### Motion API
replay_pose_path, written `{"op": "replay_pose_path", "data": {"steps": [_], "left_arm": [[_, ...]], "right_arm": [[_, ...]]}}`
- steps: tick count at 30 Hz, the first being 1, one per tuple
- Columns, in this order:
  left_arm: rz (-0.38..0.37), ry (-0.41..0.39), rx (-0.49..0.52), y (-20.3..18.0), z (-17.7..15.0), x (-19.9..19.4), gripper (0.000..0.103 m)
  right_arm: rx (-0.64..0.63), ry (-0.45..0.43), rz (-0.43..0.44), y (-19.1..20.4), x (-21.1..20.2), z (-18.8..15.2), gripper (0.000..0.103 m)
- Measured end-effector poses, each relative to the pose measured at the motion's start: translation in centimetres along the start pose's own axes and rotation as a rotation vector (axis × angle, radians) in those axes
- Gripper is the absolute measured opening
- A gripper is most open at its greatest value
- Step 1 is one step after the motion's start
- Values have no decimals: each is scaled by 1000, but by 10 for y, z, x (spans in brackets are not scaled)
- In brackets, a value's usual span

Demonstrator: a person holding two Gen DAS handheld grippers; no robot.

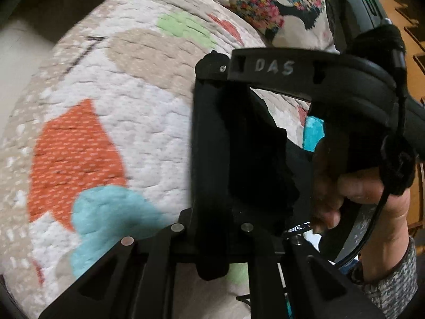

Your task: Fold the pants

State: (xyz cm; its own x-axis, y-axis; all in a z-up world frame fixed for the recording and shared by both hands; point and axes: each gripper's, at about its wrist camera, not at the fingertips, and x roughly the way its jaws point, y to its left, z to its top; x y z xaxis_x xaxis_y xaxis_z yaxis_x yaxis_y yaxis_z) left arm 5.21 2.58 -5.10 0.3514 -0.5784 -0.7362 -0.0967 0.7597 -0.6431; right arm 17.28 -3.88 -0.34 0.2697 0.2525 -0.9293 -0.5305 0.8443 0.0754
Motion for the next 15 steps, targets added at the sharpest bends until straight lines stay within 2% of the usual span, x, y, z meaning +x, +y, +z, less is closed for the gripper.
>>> {"op": "replay_pose_path", "data": {"steps": [5,9,10,13,14,15], "left_arm": [[24,-15,-56,24,-4,-25,10],[96,-4,-102,47,-8,-36,14],[105,13,-131,54,-10,-35,16],[80,22,-182,60,-14,-41,20],[83,17,-180,60,-15,-47,21],[83,6,-180,60,-17,-52,24]], "right_arm": [[-53,15,66,41,7,11,12],[-102,33,79,71,26,19,14],[-104,43,67,74,32,21,20],[-79,53,75,67,41,25,24],[-64,49,82,63,38,25,28],[-35,34,84,56,31,26,40]]}}
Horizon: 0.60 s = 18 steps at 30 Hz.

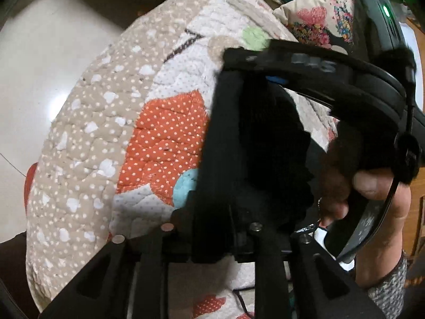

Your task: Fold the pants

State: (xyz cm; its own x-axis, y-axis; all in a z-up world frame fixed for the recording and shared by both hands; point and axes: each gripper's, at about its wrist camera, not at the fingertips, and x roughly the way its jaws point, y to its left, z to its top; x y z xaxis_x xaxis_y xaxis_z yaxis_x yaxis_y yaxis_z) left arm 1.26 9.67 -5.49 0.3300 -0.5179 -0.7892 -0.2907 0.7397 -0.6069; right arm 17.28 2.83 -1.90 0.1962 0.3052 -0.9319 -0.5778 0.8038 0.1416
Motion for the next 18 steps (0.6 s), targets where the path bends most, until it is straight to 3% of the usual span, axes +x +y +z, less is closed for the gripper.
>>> {"op": "replay_pose_path", "data": {"steps": [2,7,10,11,12,16,18], "left_arm": [[-13,-33,-5,6,-1,-15,30],[6,-170,4,11,7,-52,31],[38,-221,40,5,13,-52,34],[44,-225,51,4,13,-50,34],[50,-224,66,-2,11,-44,34],[103,-185,138,-32,15,-8,35],[164,-157,180,-39,13,10,37]], "right_arm": [[77,-94,-1,-21,-31,-1,52],[304,-255,-2,-80,-98,-41,53],[324,-270,-61,-90,-114,-87,50],[326,-266,-57,-89,-114,-96,42],[328,-263,-43,-87,-114,-107,36],[351,-287,84,-68,-99,-143,34],[358,-245,100,-59,-79,-146,35]]}}
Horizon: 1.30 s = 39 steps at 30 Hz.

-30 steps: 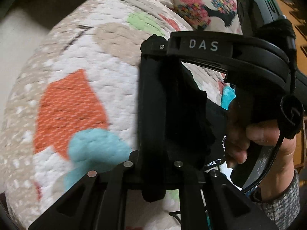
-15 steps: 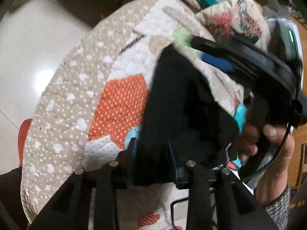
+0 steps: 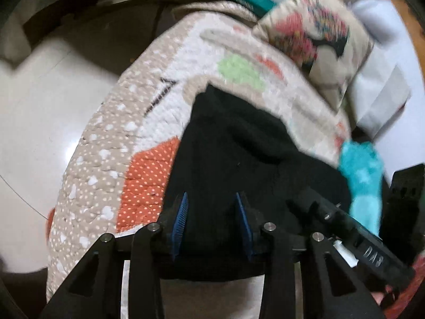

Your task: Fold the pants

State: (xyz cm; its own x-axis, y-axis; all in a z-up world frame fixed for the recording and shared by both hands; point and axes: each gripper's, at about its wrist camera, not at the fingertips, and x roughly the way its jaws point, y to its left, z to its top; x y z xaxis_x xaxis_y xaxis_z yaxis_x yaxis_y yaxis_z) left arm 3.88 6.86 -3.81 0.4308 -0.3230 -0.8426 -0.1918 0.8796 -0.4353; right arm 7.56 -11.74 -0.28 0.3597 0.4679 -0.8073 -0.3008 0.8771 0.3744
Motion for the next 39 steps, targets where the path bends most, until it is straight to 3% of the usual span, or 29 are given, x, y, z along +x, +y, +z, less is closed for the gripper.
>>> {"op": "replay_pose_path", "data": {"steps": [2,4,6,8,10,14,19,24,26,27,28,34,39], "left_arm": [[43,25,50,-5,-3,11,38],[81,23,122,-15,-4,13,40],[79,27,135,-16,-5,12,46],[72,31,117,-15,-5,12,46],[44,26,99,-15,-3,8,46],[-51,12,134,-29,-7,1,46],[-41,17,99,-26,-8,1,46],[-38,1,4,-4,6,-7,46],[-43,8,-25,2,10,-7,46],[-50,13,-40,5,12,-7,46],[-57,16,-52,7,13,-6,46],[-49,14,-34,3,12,-6,46],[31,60,71,-13,0,12,46]], "right_arm": [[-8,45,-82,-7,15,-8,29],[23,16,-69,-20,10,-16,27],[58,11,-131,-28,0,-22,31],[52,-5,-266,-37,-13,-32,33],[73,-35,-309,-49,-29,-42,33],[143,-112,-190,-56,-47,-44,33],[25,-92,-93,-22,-30,-17,33],[-61,25,-153,-2,12,-9,33],[-69,26,-150,-1,18,-14,31],[-66,23,-135,-1,17,-15,10],[-47,25,-112,-1,14,-16,7],[39,-10,-97,-12,-17,-28,6],[108,55,-206,-33,-5,-43,7]]}}
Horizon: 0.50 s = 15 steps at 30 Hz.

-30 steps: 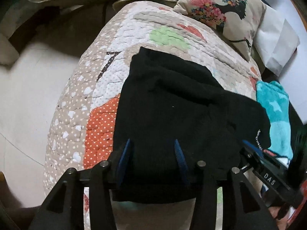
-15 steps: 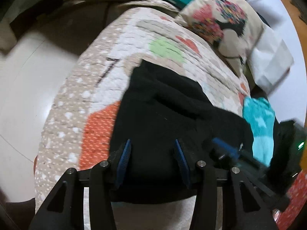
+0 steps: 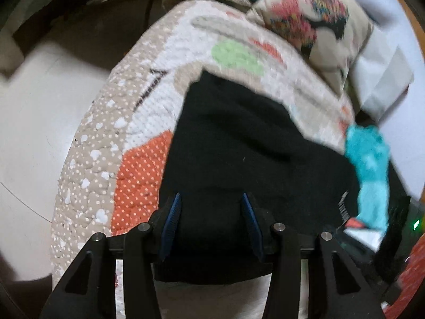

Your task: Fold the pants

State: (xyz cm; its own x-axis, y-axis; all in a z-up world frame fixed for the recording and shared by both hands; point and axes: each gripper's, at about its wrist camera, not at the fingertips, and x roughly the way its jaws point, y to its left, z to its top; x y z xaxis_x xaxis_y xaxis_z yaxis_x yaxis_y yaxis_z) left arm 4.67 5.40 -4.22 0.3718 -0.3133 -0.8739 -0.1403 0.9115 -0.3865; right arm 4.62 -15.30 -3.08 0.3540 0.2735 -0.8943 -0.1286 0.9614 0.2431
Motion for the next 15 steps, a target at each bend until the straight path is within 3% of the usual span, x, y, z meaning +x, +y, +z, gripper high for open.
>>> {"op": "replay_pose_path", "data": {"steps": [3,7,9,10,12,15], "left_arm": [[37,-7,49,-7,-2,1,49],[26,-7,33,-5,1,-1,50],[13,-23,22,-2,2,-5,50],[11,-37,19,-1,3,-9,50],[12,-56,22,-1,5,-14,50],[14,-93,45,-4,6,-21,50]], "right_arm": [[35,-58,28,-4,-13,-1,7],[-14,-176,117,13,-40,0,7],[-30,-156,134,21,-33,-1,11],[-39,-122,122,24,-22,-4,22],[-46,-53,72,27,-2,-10,32],[16,-89,117,14,-7,-19,32]]}}
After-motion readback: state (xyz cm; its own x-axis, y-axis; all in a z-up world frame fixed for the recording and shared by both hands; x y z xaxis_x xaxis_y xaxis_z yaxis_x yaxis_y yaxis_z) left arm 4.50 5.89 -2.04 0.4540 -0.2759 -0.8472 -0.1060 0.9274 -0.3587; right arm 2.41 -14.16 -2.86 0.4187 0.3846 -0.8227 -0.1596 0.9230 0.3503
